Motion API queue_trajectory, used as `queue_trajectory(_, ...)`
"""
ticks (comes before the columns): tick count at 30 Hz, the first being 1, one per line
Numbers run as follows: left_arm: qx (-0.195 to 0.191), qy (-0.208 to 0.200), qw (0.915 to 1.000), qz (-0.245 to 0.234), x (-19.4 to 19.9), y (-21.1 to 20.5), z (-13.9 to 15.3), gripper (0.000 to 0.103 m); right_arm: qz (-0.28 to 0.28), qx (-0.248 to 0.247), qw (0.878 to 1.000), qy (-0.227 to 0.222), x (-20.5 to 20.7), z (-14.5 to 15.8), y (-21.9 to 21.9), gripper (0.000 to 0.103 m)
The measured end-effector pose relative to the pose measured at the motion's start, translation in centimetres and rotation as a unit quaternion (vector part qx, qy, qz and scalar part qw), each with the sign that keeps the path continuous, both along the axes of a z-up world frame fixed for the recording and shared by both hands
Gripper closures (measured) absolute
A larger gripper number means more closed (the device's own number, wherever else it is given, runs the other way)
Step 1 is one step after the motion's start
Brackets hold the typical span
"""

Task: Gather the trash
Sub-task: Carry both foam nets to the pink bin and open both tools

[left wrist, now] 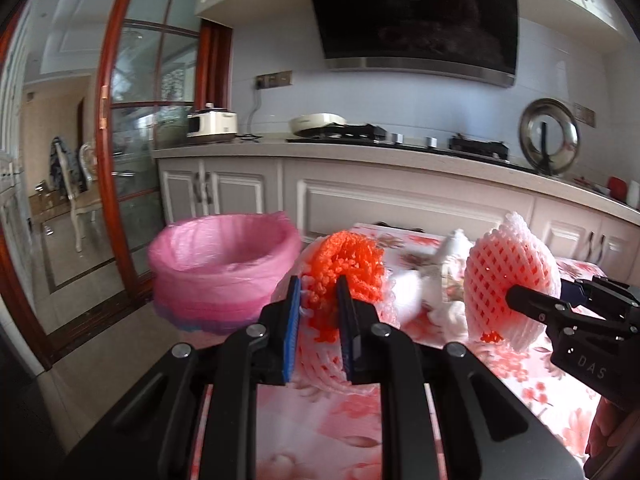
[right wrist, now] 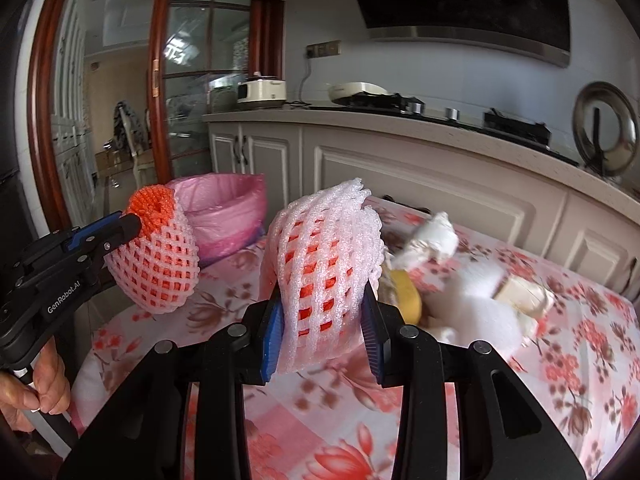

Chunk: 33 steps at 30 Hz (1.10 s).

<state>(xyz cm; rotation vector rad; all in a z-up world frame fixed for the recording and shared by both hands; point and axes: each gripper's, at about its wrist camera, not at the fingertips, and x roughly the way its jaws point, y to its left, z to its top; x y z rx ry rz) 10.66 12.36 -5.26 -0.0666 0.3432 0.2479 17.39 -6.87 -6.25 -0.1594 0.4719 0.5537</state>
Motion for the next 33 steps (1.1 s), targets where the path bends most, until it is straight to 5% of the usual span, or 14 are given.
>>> queue_trajectory(19,0.028,-0.012,0.9937,0.108,6.9,12.8,4.0,0.086,0.129,0.025,0.991,0.016,11.8,3.3,17.1,0.068)
queue_trajectory(33,-0.027,0.029,0.9918,0.122,16.8,21.9,0.3,0.083,0.162,0.025,0.984,0.065,19.7,-0.1,24.9,0.063)
